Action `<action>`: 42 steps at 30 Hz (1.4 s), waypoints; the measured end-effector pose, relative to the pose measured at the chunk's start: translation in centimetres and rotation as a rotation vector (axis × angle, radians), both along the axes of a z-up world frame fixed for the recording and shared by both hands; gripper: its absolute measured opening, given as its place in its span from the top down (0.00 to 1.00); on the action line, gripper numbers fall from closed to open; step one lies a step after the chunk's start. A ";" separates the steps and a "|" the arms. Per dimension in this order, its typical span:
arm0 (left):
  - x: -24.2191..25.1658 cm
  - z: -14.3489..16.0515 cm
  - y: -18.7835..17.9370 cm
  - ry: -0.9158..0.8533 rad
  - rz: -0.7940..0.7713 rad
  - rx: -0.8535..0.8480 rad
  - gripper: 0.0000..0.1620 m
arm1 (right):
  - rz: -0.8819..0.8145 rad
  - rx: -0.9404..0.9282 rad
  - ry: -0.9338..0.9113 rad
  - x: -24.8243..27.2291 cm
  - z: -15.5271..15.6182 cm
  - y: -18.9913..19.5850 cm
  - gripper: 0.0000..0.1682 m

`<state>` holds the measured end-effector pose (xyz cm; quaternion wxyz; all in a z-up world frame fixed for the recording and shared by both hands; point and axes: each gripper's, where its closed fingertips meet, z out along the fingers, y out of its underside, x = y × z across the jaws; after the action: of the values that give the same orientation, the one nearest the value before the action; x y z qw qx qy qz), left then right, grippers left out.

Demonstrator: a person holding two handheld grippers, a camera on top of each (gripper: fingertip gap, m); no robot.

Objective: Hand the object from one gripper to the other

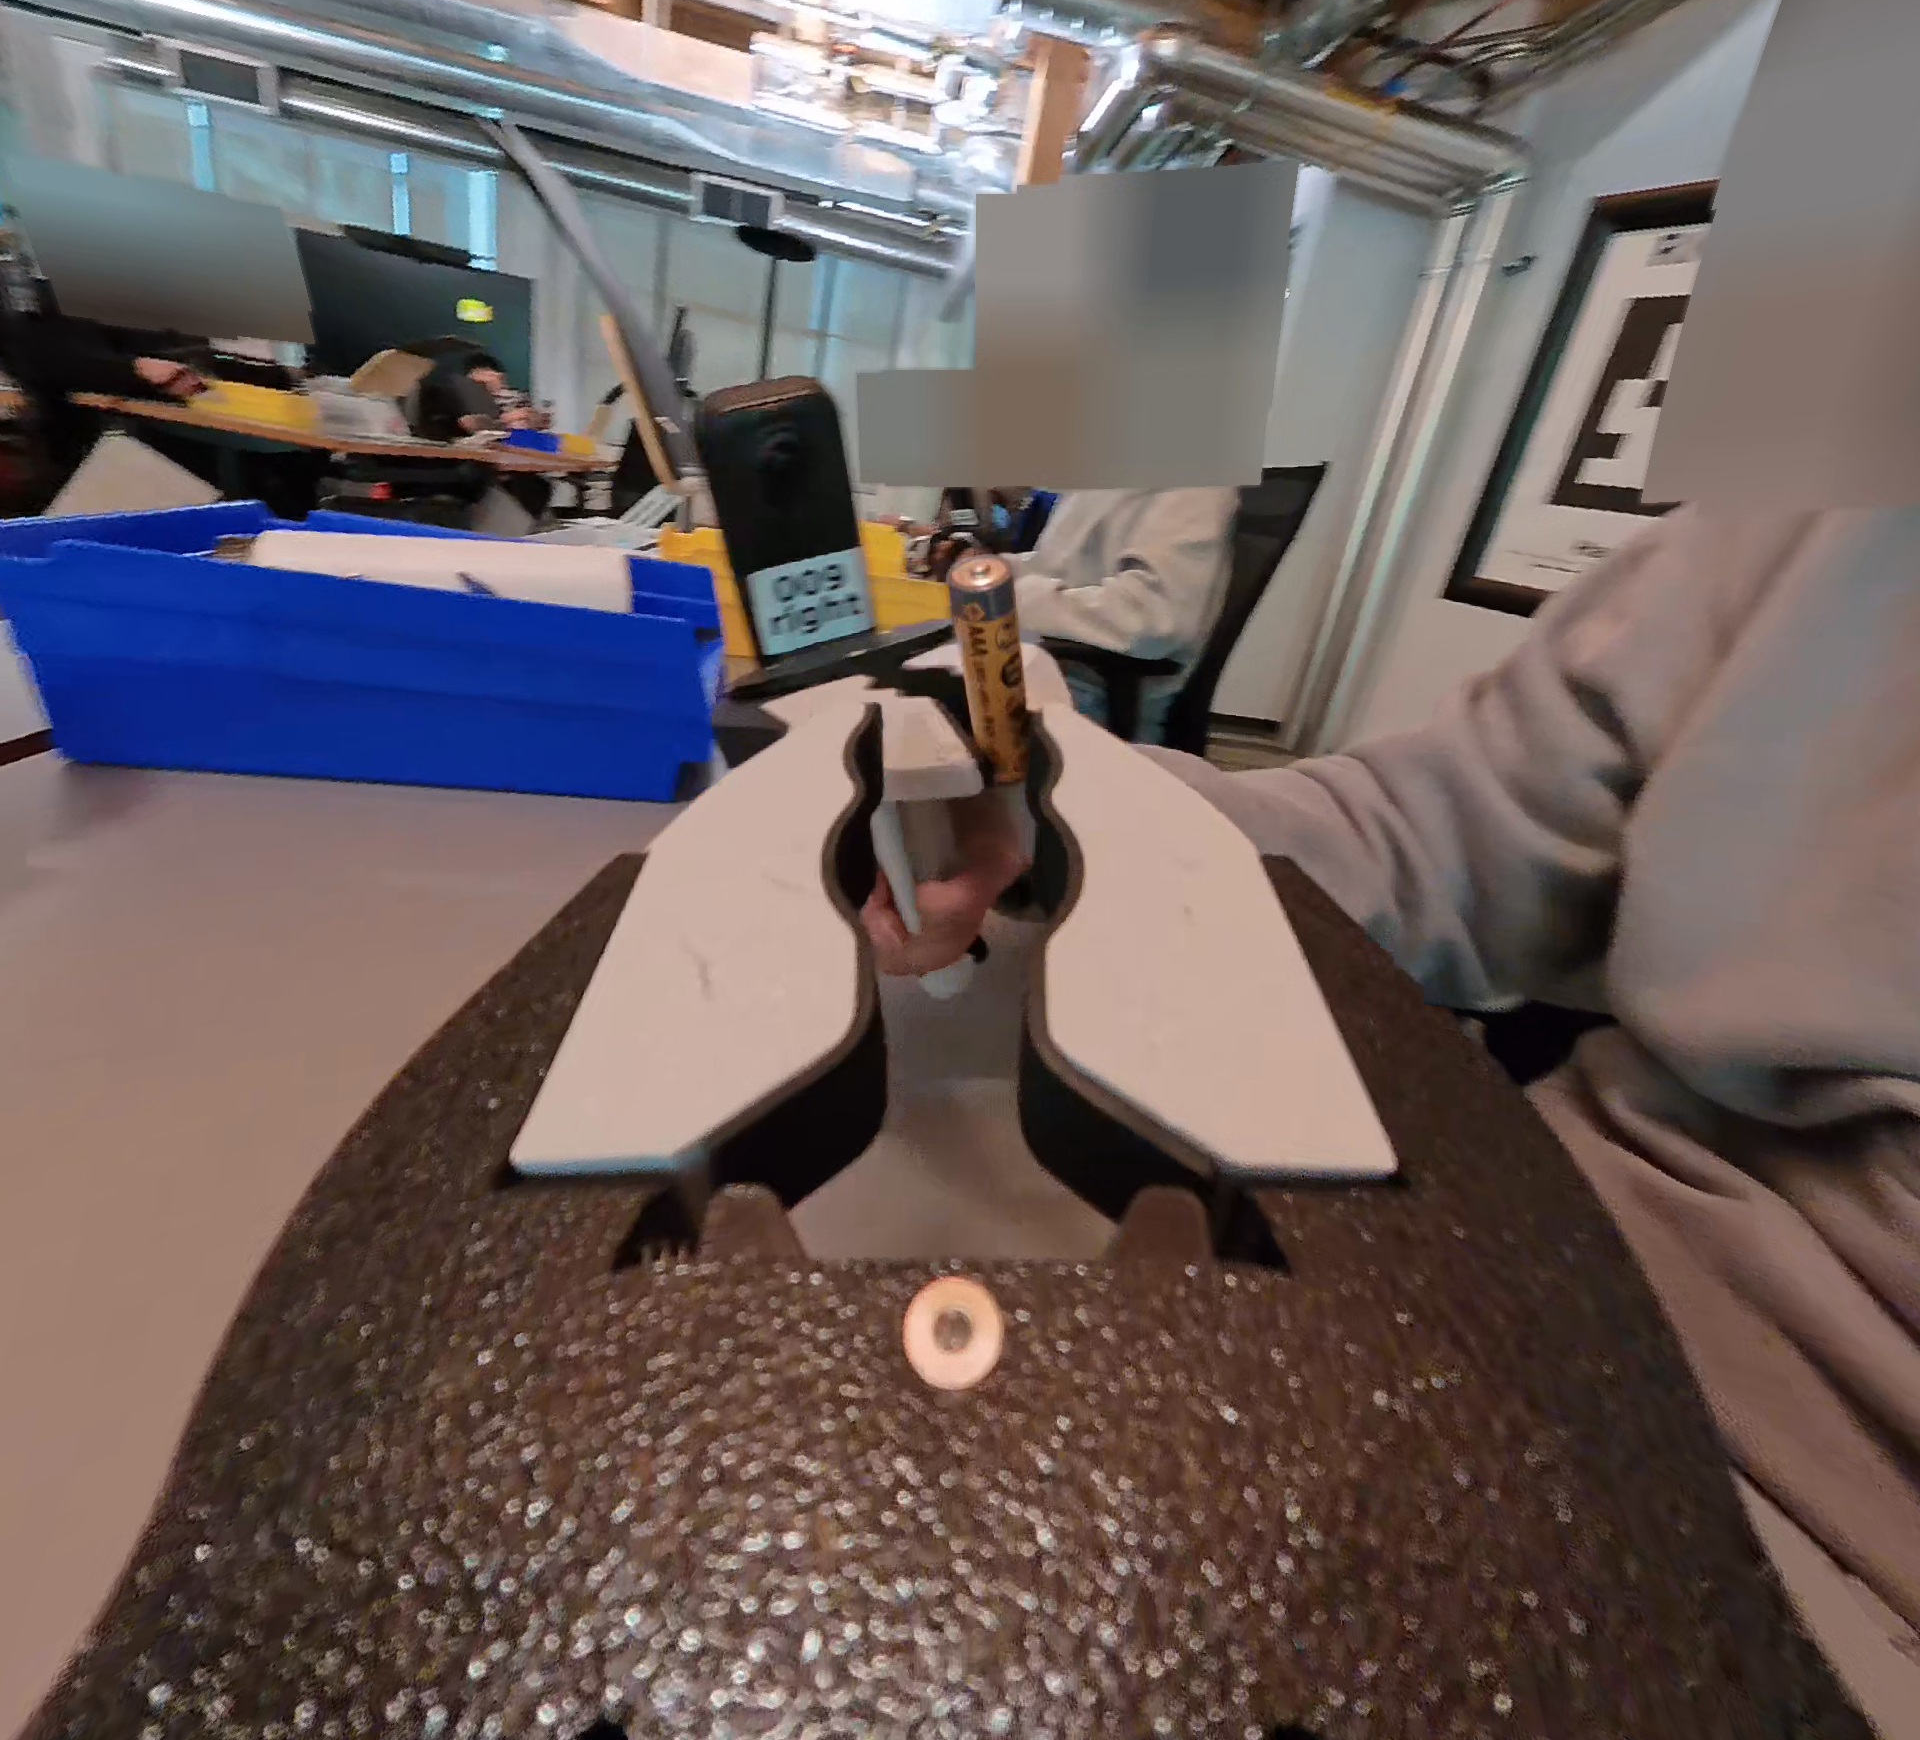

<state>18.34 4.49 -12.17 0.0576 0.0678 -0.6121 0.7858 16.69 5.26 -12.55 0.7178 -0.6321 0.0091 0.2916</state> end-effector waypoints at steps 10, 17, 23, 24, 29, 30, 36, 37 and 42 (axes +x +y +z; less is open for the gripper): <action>-0.9 1.0 0.6 0.001 -0.084 -0.066 0.93 | 0.039 -0.028 0.068 -0.4 -0.5 0.5 0.94; 4.9 -0.1 2.2 0.069 0.352 0.033 0.94 | -0.636 -0.078 -0.427 5.9 -1.0 0.1 0.84; 5.7 -1.1 1.5 0.078 0.450 0.088 0.94 | -0.827 -0.226 -0.862 6.5 -2.6 1.0 0.84; 5.6 -1.3 1.3 0.065 0.459 0.110 0.94 | -0.842 -0.235 -0.898 6.4 -2.7 1.2 0.86; 5.4 -1.4 0.6 0.009 0.492 0.162 0.94 | -0.912 -0.286 -0.933 7.1 -2.7 0.9 0.92; 5.5 -1.4 0.7 0.008 0.499 0.162 0.94 | -0.923 -0.297 -0.932 7.3 -2.7 0.8 0.93; 5.3 -1.2 0.9 0.018 0.475 0.129 0.94 | -0.871 -0.287 -0.837 7.2 -2.4 0.7 0.94; 5.1 -1.0 0.9 0.010 0.449 0.117 0.94 | -0.820 -0.258 -0.783 6.8 -2.2 0.7 0.94; 3.0 0.3 0.7 -0.056 0.290 0.048 0.87 | -0.418 -0.059 -0.323 3.6 -0.5 0.8 0.94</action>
<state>21.29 5.19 -11.91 -0.0752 0.1346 -0.6160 0.7725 20.26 6.06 -13.09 0.7359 -0.6755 0.0333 0.0322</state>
